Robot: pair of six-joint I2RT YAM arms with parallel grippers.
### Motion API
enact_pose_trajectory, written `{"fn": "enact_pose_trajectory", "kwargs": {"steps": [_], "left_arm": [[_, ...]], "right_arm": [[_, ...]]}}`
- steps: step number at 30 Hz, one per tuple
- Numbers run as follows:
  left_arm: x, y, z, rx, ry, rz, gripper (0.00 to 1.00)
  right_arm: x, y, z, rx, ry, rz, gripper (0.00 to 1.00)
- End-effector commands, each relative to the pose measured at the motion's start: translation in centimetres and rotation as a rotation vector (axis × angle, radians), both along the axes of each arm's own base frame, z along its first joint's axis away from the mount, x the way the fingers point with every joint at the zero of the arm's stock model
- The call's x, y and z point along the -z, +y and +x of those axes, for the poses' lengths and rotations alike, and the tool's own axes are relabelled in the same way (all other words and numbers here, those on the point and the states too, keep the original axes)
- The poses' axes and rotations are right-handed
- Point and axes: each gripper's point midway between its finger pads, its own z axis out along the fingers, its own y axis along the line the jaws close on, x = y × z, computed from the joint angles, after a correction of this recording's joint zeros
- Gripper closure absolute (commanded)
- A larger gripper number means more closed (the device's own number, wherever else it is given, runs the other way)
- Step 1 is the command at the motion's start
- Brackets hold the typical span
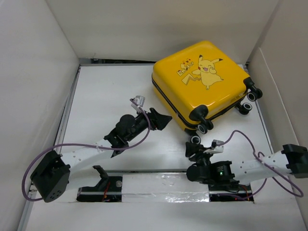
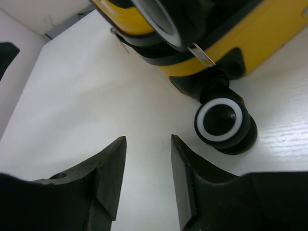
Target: Pack the luggage
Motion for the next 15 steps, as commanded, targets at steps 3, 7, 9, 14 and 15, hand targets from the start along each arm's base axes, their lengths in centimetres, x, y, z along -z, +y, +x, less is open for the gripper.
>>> {"fn": "enact_pose_trajectory", "kwargs": {"steps": [3,7,9,14,15], "left_arm": [[-0.9,-1.0,-0.8,0.091,-0.041,-0.033,0.22],[-0.7,-1.5,-1.3,0.133,-0.049,-0.035,0.22],[0.0,-1.8,-1.5,0.154,-0.037,-0.030,0.22],[0.7,-2.6,-1.9,0.206,-0.037,-0.033,0.27],[0.8,-2.8,-2.2,0.225,-0.038,-0.034,0.28]], "right_arm": [[1.0,-4.3,1.8,0.180,-0.072,0.068,0.43],[-0.5,-5.4,2.5,0.188,-0.166,-0.087,0.35],[-1.5,-5.4,3.0,0.190,-0.202,-0.019,0.36],[-0.9,-3.5,3.4,0.122,-0.251,-0.144,0.37],[-0.8,-3.1,3.3,0.108,-0.254,-0.161,0.36]]}}
